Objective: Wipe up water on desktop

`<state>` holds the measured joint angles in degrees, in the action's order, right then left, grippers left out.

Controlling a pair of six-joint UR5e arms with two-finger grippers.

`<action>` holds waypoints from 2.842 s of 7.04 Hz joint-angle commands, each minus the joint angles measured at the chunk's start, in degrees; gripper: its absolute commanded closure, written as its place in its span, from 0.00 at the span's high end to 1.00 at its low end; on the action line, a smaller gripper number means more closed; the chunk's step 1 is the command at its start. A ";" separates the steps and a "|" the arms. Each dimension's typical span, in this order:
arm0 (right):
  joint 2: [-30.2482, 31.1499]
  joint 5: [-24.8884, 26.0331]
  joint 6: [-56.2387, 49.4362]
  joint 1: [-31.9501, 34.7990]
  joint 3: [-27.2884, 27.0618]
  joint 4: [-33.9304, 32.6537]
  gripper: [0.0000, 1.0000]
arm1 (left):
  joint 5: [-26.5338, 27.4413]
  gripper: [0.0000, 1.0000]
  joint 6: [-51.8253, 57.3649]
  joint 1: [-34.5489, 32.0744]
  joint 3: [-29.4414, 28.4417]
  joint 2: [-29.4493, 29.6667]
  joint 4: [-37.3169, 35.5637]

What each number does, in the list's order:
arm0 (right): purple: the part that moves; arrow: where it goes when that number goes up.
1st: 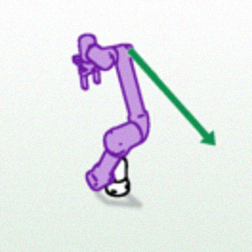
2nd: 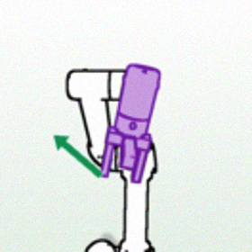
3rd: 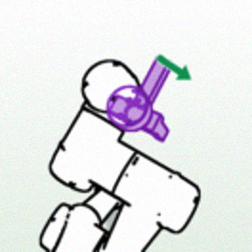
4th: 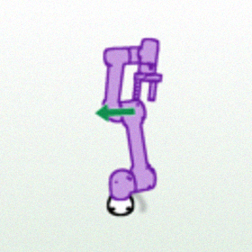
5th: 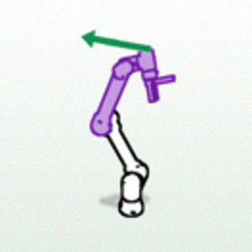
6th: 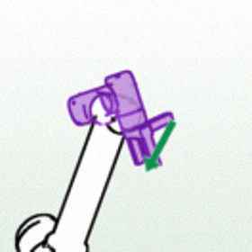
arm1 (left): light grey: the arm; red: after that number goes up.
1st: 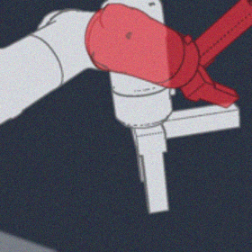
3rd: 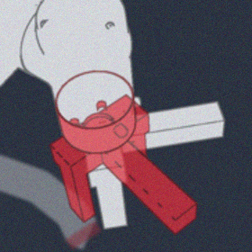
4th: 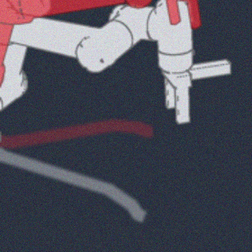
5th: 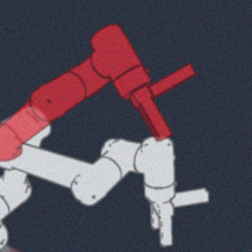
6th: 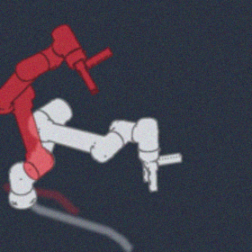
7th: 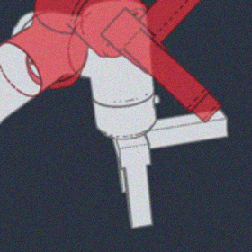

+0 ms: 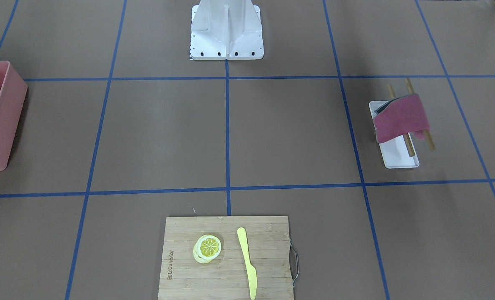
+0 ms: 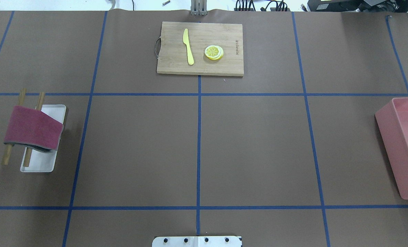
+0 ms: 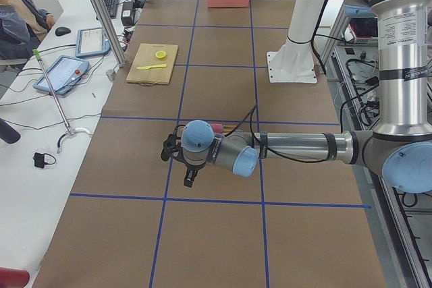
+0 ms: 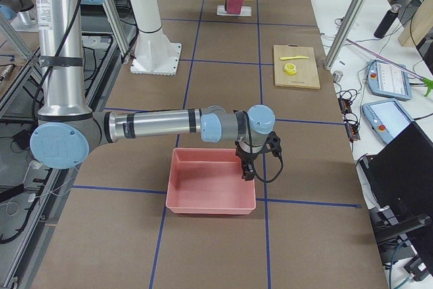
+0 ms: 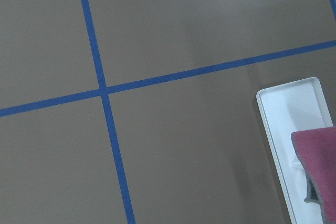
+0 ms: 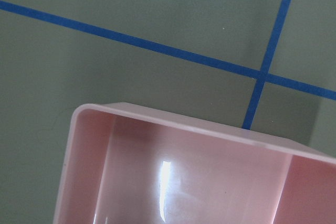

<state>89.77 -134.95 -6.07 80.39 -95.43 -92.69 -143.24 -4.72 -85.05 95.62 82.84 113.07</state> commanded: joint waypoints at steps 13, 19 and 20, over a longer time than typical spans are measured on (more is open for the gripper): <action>0.06 -2.95 0.27 0.03 3.49 8.49 1.00 | -2.49 0.98 -10.57 0.23 -1.57 1.44 4.70; 1.90 -2.86 0.27 0.03 3.23 13.49 1.00 | 10.06 0.97 -14.71 2.34 0.79 0.40 8.13; 2.17 -2.60 0.27 0.03 3.23 13.50 1.00 | 11.13 0.97 -12.26 2.52 0.88 -1.00 8.13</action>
<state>91.54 -137.76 -5.79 80.42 -92.23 -79.62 -134.22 -19.16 -82.73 96.28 83.26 121.19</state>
